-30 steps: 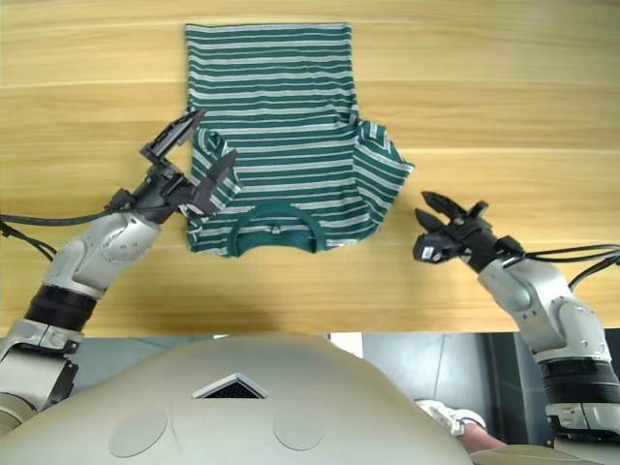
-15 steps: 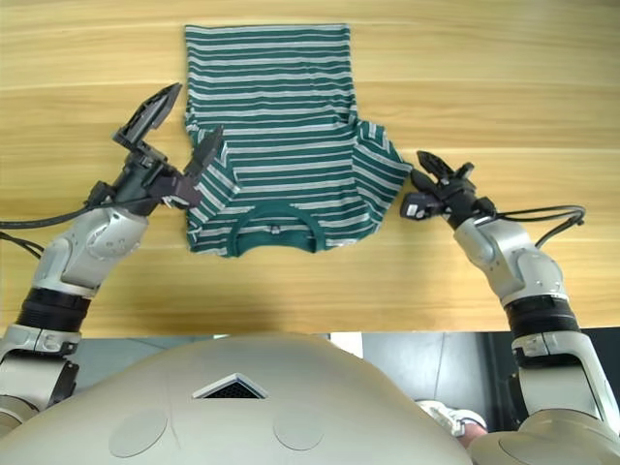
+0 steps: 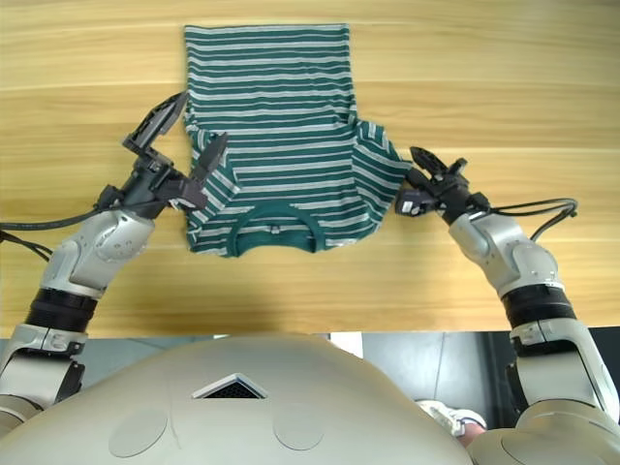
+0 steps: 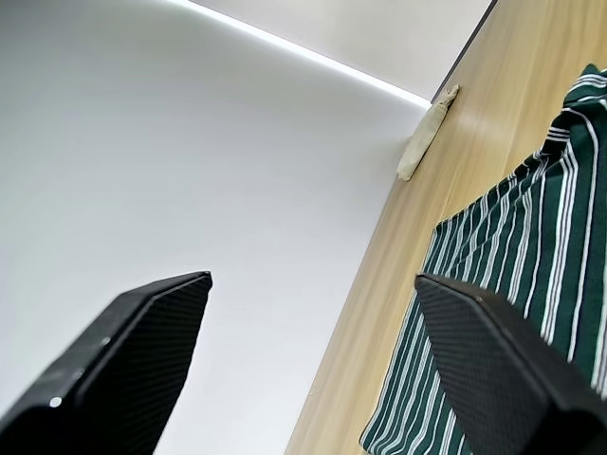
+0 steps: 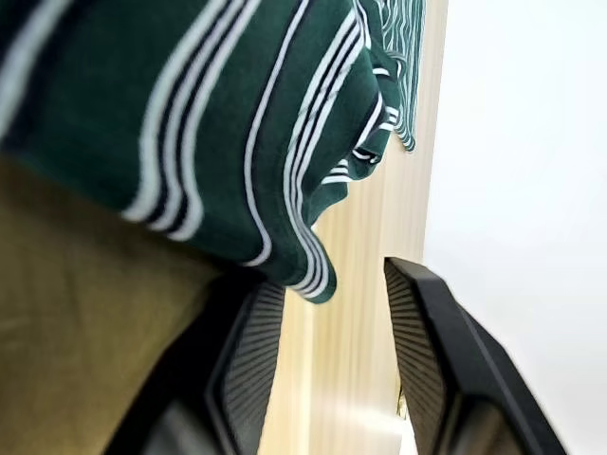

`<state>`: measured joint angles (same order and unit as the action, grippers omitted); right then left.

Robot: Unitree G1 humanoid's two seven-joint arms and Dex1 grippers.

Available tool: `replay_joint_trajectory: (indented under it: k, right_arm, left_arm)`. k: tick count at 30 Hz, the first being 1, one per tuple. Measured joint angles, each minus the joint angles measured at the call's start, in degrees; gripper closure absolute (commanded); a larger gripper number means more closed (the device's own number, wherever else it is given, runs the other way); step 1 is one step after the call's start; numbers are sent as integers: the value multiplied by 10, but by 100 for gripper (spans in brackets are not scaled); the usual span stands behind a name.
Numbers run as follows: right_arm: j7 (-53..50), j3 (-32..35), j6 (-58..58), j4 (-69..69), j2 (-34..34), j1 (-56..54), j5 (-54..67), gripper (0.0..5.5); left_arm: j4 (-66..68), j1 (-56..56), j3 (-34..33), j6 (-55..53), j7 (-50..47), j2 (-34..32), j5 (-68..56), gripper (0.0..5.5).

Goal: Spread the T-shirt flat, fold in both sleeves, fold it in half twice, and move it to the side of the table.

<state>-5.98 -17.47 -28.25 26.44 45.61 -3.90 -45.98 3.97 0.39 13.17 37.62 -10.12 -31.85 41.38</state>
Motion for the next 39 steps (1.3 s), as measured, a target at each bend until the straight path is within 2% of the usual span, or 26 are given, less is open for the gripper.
replay_joint_trajectory:
  k: [9,13,21,25,27,30,35,39]
  right_arm:
    - [-13,-12,-10,33,3,-26,15,514]
    - [-13,-17,-10,34,6,-30,17,514]
    - [-49,-10,33,42,9,-24,11,367]
    - [-45,62,87,-59,70,54,15,299]
    - [-21,87,106,-117,94,89,20,299]
    - [53,59,95,-171,88,135,34,299]
    - [100,2,57,-204,44,109,43,299]
    - [102,-14,40,-185,37,84,41,299]
  left_arm:
    - [-19,3,-2,2,7,0,-3,149]
    - [-24,3,-2,2,16,0,-4,149]
    - [-16,10,-5,5,14,0,-6,149]
    - [-1,19,-19,7,5,-1,-12,149]
    - [1,19,-24,8,4,-1,-13,149]
    - [3,19,-24,8,4,-1,-12,149]
    - [2,20,-23,7,7,0,-10,149]
    - [1,23,-22,7,8,0,-6,149]
